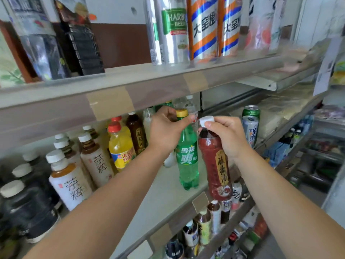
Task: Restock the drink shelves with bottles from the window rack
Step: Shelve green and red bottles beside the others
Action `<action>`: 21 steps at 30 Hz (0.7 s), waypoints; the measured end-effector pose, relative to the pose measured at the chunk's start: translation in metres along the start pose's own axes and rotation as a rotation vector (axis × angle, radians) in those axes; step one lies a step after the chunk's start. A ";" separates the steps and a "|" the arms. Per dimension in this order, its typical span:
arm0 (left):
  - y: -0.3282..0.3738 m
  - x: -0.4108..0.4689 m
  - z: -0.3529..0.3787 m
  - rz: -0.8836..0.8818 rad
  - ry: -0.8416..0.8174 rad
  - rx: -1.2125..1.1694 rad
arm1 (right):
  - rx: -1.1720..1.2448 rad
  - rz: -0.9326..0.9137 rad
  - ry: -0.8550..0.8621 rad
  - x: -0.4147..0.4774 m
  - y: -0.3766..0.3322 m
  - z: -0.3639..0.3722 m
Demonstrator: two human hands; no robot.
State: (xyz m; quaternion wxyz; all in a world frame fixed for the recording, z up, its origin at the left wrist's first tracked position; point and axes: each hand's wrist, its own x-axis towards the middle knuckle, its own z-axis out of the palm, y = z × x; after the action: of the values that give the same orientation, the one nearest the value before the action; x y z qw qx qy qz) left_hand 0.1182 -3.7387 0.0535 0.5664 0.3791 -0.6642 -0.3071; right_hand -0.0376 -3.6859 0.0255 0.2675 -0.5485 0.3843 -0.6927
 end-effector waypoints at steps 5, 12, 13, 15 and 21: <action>-0.003 0.031 0.027 0.044 -0.044 0.328 | -0.001 0.013 0.015 0.019 0.014 -0.019; -0.006 0.066 0.041 0.034 -0.060 0.522 | 0.044 0.007 -0.011 0.034 0.029 -0.024; -0.006 0.070 0.042 0.031 -0.068 0.538 | 0.057 0.008 -0.010 0.035 0.031 -0.024; -0.006 0.077 0.044 0.031 -0.077 0.587 | 0.073 0.013 -0.019 0.036 0.034 -0.025; -0.011 0.090 0.052 -0.005 -0.097 0.686 | 0.115 0.035 -0.035 0.041 0.038 -0.022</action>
State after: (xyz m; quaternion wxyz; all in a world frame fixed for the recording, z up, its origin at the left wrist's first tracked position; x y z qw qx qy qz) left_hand 0.0624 -3.8228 0.0822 0.3728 0.5339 -0.7541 -0.0849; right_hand -0.0714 -3.7341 0.0148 0.3174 -0.5376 0.3485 -0.6991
